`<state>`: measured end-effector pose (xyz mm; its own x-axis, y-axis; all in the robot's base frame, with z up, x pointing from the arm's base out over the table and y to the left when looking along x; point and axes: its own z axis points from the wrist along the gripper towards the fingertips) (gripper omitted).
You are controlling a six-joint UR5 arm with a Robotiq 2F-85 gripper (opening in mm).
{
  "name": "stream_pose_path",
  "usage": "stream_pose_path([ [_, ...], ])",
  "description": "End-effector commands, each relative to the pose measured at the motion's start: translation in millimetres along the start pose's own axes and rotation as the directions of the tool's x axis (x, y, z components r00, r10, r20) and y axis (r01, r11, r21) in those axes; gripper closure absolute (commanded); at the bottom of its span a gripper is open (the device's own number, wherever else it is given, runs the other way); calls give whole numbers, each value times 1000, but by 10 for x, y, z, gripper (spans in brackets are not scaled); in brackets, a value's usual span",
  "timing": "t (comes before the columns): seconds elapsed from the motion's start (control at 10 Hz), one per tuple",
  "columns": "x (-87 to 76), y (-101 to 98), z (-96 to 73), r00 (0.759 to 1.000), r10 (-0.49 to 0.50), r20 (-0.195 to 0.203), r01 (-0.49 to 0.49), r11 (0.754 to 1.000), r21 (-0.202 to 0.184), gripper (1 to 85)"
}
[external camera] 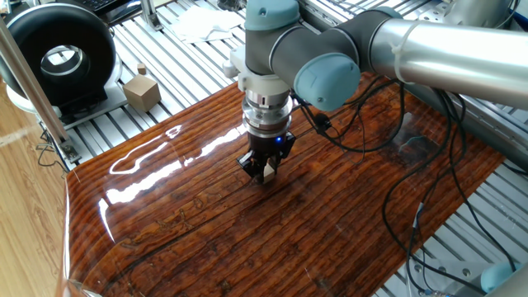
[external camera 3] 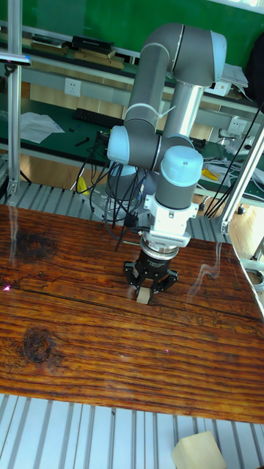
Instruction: Hold a small block with the gripper and sweep it from left to right on the table
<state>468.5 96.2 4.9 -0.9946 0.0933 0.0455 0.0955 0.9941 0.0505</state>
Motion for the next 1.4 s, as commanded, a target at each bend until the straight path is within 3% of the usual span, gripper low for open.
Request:
stream_pose_path([
  [0.0, -4, 47, -6, 1000, 9, -1, -9, 1000, -18, 847],
  [1.3, -10, 161, 5, 1000, 14, 5, -14, 999, -39, 847],
])
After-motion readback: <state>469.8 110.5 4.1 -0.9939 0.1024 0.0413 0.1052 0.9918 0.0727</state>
